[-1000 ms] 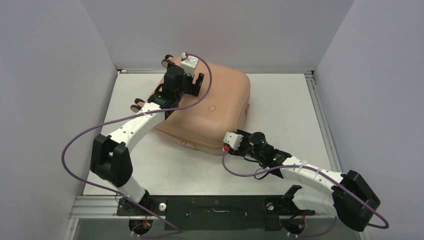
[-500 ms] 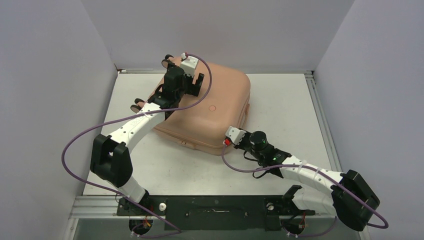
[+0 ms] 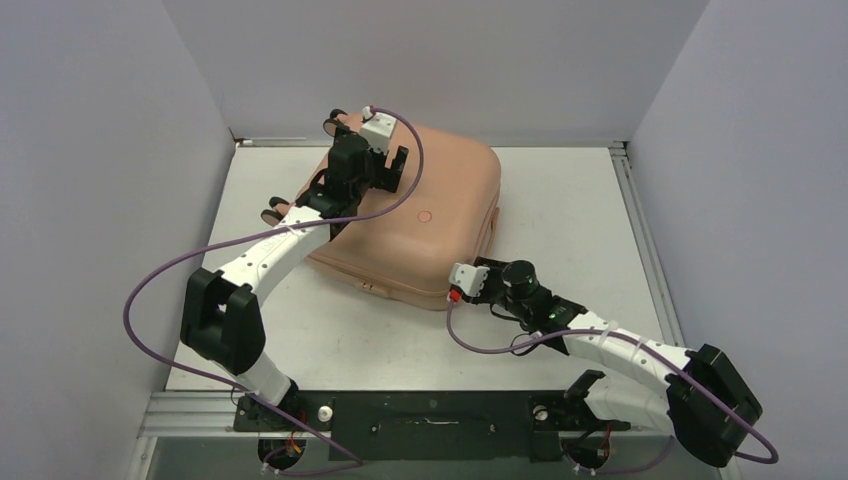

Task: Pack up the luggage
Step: Zip the luggage at the center of the board.

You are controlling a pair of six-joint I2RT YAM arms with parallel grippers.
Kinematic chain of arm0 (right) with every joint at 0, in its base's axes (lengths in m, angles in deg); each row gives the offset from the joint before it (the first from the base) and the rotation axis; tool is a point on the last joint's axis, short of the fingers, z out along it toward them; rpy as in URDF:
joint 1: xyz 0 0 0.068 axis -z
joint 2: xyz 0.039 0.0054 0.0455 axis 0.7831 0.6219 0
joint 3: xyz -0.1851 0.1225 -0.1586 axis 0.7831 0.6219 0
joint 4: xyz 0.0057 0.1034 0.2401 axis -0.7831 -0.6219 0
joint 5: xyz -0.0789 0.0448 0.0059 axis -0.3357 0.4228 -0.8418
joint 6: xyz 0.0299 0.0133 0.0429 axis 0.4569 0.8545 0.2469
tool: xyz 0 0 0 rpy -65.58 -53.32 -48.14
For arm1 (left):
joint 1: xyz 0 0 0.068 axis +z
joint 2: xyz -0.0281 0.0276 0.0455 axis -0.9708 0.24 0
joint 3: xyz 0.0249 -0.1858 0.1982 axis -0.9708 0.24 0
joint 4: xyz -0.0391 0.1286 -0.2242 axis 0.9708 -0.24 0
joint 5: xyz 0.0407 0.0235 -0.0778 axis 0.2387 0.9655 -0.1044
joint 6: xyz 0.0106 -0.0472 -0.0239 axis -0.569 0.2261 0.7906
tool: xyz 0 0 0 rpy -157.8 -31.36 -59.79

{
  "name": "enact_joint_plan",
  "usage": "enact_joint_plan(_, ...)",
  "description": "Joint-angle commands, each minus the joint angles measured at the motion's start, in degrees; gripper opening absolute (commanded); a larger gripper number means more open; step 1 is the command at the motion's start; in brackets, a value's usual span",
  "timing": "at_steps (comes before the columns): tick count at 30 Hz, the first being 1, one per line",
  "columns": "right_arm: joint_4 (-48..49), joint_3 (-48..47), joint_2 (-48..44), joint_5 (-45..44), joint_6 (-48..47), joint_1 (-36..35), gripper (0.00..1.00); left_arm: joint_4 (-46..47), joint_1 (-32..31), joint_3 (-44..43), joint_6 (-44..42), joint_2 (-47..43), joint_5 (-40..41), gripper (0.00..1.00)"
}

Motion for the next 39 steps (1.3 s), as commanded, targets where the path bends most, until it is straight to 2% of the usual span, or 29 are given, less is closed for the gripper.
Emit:
enact_joint_plan(1, -0.7, 1.3, -3.0, 4.0, -7.5, 1.4, 0.43, -2.1, -0.1, 1.3, -0.3, -1.1, -0.2, 0.96)
enact_joint_plan(7, 1.4, 2.3, -4.2, 9.6, -5.0, 1.7, 0.47, -1.8, -0.1, 1.7, -0.1, -1.4, -0.1, 0.96)
enact_joint_plan(10, -1.3, 0.0, -4.0, 13.1, -4.2, 1.1, 0.52, -2.0, -0.1, 1.6, 0.1, -1.4, -0.2, 0.96)
enact_joint_plan(13, -4.7, -2.8, -3.4, 14.9, -2.0, 0.9, 0.54, -2.0, -0.1, 1.6, 0.0, -1.8, -0.1, 0.96)
enact_joint_plan(18, -6.1, -7.9, -1.6, 11.9, 3.7, 0.9, 0.56, -2.1, -0.1, 1.5, 0.1, -1.8, 0.2, 0.96)
enact_joint_plan(26, -15.0, -18.8, 2.8, 7.4, 17.2, 0.9, 0.57, -1.4, -0.1, 2.6, 0.2, -3.0, 0.5, 0.96)
enact_joint_plan(29, -15.2, -17.5, 2.9, 4.2, 18.2, 0.8, 0.52, -1.0, 0.0, 3.0, 0.4, -3.4, 0.5, 0.96)
enact_joint_plan(33, -16.6, -17.8, 3.3, 2.7, 19.3, 1.0, 0.36, -1.0, -0.1, 3.4, 0.8, -3.4, 0.4, 0.96)
enact_joint_plan(39, -16.1, -18.5, 2.9, -5.3, 19.7, 1.4, 0.28, -0.8, -0.1, 3.2, 1.2, -2.6, 0.3, 0.96)
